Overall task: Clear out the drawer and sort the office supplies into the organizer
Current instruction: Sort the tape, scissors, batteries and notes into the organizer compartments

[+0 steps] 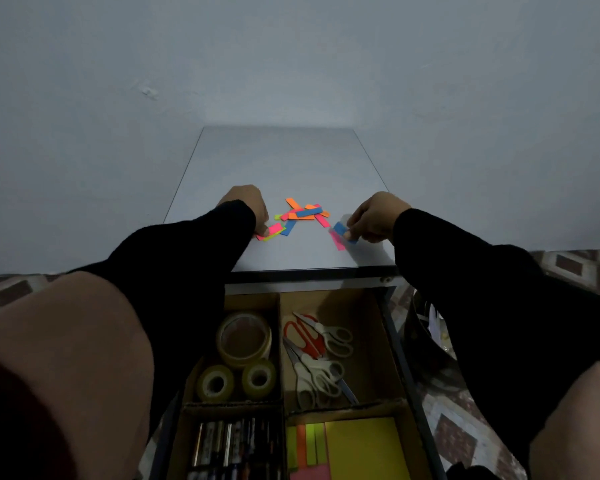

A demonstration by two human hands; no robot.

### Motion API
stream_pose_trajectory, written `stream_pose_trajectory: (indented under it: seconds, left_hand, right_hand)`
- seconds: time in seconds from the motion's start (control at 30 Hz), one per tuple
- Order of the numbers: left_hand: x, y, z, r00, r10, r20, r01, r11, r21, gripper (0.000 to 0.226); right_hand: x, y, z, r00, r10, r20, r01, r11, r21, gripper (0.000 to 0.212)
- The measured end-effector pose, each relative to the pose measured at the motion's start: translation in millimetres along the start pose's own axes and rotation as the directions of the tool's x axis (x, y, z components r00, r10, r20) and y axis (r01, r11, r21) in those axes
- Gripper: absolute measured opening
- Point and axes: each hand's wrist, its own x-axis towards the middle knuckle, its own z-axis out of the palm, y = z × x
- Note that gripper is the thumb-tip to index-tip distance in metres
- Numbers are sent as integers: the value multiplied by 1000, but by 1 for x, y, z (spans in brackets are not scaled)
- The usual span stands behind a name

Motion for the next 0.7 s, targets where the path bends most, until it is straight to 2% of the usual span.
stream_pose_trajectory:
  seconds: [0.13, 0.33, 0.47, 0.57, 0.63, 0.7]
  left_hand:
    - [1, -2, 3, 999, -20, -31, 21, 999, 31, 33]
    - [-1, -5, 8, 994, -35, -100, 36, 999, 8, 27]
    - [-3, -5, 9, 993, 4, -116, -3, 1000, 9, 17]
    - [-6, -8, 1, 991, 13, -136, -30, 992, -124, 7]
    - [-8, -8, -7, 994, 1, -110, -32, 959, -280, 10]
    - [-10, -9, -12, 997, -19, -73, -9, 931, -365, 16]
  right_hand:
    - [8, -1, 15, 999, -10, -34, 6, 993, -115, 44]
    - [12, -12, 34, 997, -33, -70, 16, 974, -225, 43]
    - [12, -18, 36, 994, -54, -90, 25, 957, -290, 43]
    - [11, -21, 36, 992, -89, -87, 56, 943, -328, 40]
    - [11, -21, 36, 987, -136, -88, 96, 929, -358, 35]
    - [10, -19, 37, 980, -178, -86, 133, 915, -382, 31]
